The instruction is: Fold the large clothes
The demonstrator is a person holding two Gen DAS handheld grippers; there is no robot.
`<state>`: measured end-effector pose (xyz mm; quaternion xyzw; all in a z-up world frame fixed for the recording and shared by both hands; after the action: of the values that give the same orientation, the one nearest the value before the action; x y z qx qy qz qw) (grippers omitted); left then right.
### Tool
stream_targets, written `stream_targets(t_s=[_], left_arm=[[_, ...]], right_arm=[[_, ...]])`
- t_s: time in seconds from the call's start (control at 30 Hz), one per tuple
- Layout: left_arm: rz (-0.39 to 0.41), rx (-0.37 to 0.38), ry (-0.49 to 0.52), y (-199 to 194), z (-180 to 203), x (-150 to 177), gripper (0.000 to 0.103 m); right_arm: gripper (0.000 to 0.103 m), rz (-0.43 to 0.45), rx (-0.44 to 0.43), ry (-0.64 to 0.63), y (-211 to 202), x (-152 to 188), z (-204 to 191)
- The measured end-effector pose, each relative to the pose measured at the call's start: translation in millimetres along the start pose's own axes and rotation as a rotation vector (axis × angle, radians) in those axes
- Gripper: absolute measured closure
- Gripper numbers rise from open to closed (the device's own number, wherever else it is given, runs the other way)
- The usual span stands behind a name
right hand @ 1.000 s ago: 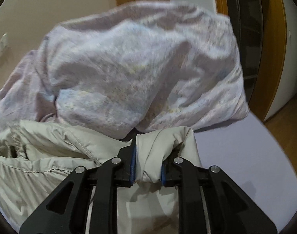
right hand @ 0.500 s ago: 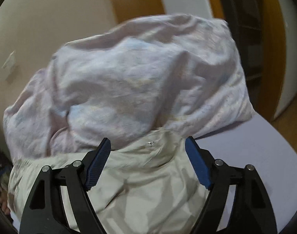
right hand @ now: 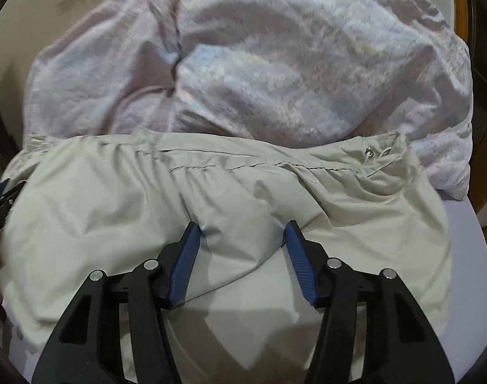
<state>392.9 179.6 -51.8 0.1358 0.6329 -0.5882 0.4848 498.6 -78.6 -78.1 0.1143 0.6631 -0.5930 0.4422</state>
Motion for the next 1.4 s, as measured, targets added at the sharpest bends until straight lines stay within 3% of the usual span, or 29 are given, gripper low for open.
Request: stream_targets(t_s=[0.2, 0.43, 0.7, 0.87, 0.93, 1.03, 1.1, 1.3, 1.4], left_arm=[[-0.009, -0.079, -0.037, 38, 1, -17, 0.012], [-0.027, -0.094, -0.062, 66, -1, -21, 0.004], [-0.026, -0.146, -0.058, 88, 7, -19, 0.002], [-0.063, -0.198, -0.024, 89, 13, -21, 0.002], [-0.074, -0.198, -0.014, 75, 11, -23, 0.002], [0.006, -0.170, 0.006, 44, 5, -33, 0.002], [0.055, -0.209, 0.033, 37, 2, -43, 0.002], [0.025, -0.277, 0.011, 63, -20, -53, 0.002], [-0.002, -0.299, 0.013, 81, -30, -44, 0.002]], right_arm=[[0.043, -0.047, 0.053, 0.037, 39, -9, 3], [0.038, -0.032, 0.070, 0.061, 60, -9, 6], [0.035, -0.024, 0.094, 0.083, 80, -12, 8], [0.032, -0.101, 0.137, 0.058, 78, -20, 3], [0.032, -0.060, 0.138, 0.055, 65, -29, 4], [0.032, 0.052, 0.206, 0.054, 29, -32, 21], [0.032, 0.048, 0.250, 0.070, 24, -32, 39], [0.033, -0.032, 0.272, 0.178, 48, -8, 76], [0.032, -0.058, 0.280, 0.161, 62, 0, 75]])
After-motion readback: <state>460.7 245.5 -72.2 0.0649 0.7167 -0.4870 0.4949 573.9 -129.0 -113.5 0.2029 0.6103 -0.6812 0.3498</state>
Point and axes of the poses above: each gripper's, at about its wrist camera, not at the fingertips, and y roughly the way its jaws point, z to its right, x to its underside, the point moved 1 cm from there along y, roughly the way its jaws point, and after that the axes turned 14 degrees about -y, right-handed, at the moved point
